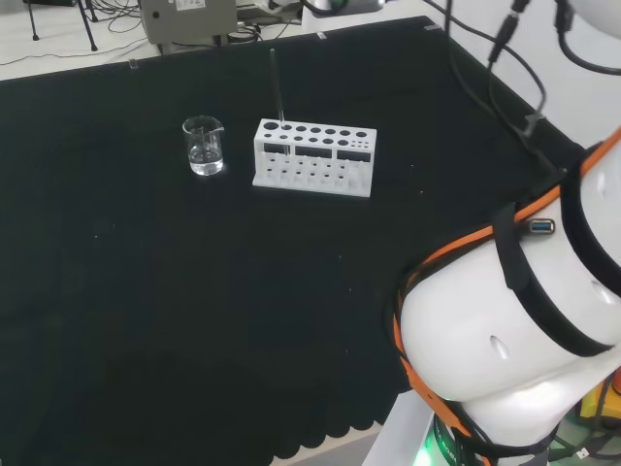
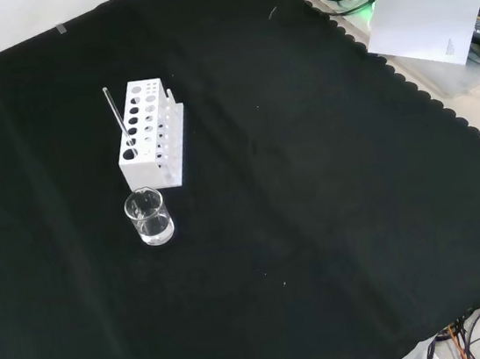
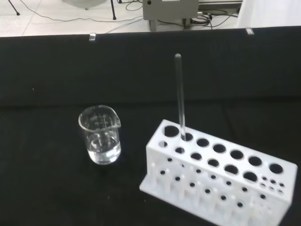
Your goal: Take the glass rod from the white test tube rack.
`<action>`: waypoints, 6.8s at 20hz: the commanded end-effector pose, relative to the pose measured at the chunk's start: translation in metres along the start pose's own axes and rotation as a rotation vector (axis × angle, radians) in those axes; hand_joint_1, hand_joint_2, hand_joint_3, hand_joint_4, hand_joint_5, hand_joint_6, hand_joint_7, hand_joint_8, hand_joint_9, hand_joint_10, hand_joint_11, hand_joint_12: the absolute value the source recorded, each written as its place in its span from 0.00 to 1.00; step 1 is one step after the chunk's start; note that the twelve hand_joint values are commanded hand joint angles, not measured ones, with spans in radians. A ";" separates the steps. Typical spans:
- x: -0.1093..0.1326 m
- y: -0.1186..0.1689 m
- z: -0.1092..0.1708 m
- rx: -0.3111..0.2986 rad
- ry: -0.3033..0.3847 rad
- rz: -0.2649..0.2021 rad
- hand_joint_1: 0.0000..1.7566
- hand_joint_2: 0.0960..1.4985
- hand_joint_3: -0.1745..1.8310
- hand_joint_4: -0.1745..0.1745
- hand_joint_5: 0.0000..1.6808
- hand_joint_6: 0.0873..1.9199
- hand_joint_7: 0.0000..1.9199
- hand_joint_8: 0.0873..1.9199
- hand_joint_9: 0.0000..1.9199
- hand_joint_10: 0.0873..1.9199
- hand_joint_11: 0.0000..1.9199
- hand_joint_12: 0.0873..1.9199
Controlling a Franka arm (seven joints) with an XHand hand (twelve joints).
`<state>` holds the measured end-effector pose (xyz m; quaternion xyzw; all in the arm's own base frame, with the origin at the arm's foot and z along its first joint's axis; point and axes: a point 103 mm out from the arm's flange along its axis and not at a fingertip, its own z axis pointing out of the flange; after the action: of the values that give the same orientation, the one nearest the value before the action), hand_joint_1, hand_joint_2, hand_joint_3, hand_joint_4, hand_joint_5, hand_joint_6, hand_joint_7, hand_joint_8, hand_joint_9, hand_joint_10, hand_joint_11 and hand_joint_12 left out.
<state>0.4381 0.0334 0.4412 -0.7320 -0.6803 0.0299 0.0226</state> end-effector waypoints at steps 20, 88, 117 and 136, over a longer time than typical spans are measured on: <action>0.047 0.150 0.037 0.013 -0.032 0.012 0.39 0.53 0.32 0.06 0.12 0.00 0.05 0.45 0.20 0.44 0.09 0.77; -0.014 0.213 0.170 0.131 -0.007 0.124 0.52 0.50 0.34 0.00 0.43 0.53 0.54 0.69 0.83 0.60 0.94 0.56; -0.006 0.183 0.113 -0.059 0.125 0.153 0.74 0.42 0.48 0.00 0.64 0.38 0.58 0.65 0.85 0.47 0.83 0.37; 0.010 0.121 0.049 -0.142 0.116 0.081 0.74 0.42 0.47 0.00 0.66 0.35 0.59 0.64 0.85 0.46 0.84 0.35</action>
<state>0.5728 0.0265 0.3738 -0.7698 -0.6357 -0.0566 0.0143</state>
